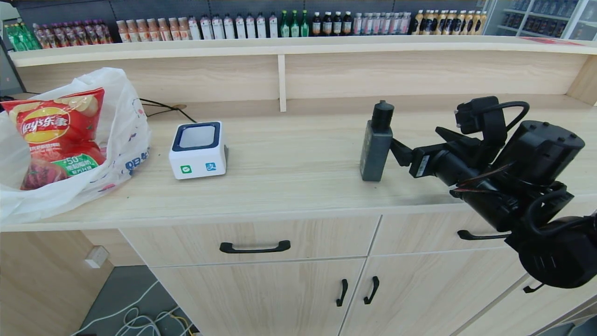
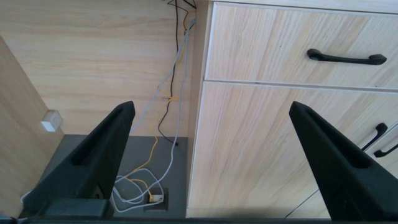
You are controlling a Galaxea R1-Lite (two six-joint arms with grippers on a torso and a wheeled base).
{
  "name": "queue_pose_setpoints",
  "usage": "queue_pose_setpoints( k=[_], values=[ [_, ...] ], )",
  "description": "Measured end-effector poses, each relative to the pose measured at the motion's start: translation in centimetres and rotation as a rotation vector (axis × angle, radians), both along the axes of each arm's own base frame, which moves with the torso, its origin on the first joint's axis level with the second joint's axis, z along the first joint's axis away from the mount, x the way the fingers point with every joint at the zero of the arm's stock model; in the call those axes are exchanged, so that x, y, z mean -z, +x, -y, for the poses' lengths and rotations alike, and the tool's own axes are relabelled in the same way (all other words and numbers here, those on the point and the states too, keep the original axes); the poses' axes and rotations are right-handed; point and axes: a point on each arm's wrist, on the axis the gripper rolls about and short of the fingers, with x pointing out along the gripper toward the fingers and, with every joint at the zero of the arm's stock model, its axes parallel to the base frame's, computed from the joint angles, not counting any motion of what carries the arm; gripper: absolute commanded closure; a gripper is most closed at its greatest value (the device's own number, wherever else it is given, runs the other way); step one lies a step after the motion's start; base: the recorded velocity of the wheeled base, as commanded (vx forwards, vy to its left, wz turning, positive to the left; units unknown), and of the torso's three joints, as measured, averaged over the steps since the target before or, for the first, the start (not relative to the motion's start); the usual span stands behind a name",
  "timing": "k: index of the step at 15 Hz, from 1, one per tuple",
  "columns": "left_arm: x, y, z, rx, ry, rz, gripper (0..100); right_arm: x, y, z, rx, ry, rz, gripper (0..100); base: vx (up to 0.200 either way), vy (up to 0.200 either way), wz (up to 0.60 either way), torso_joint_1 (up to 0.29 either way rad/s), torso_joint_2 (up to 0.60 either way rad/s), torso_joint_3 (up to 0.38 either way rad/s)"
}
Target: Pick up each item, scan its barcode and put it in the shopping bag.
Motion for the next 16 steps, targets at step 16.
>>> queue_pose_setpoints(
  k=[16],
  values=[
    [0.0,0.0,0.0,0.0,0.0,0.0,0,2.0,-3.6,0.6,-0.026,-0.03,-0.05,0,0.0,0.0,0.0,0.0,0.0,0.0]
  ],
)
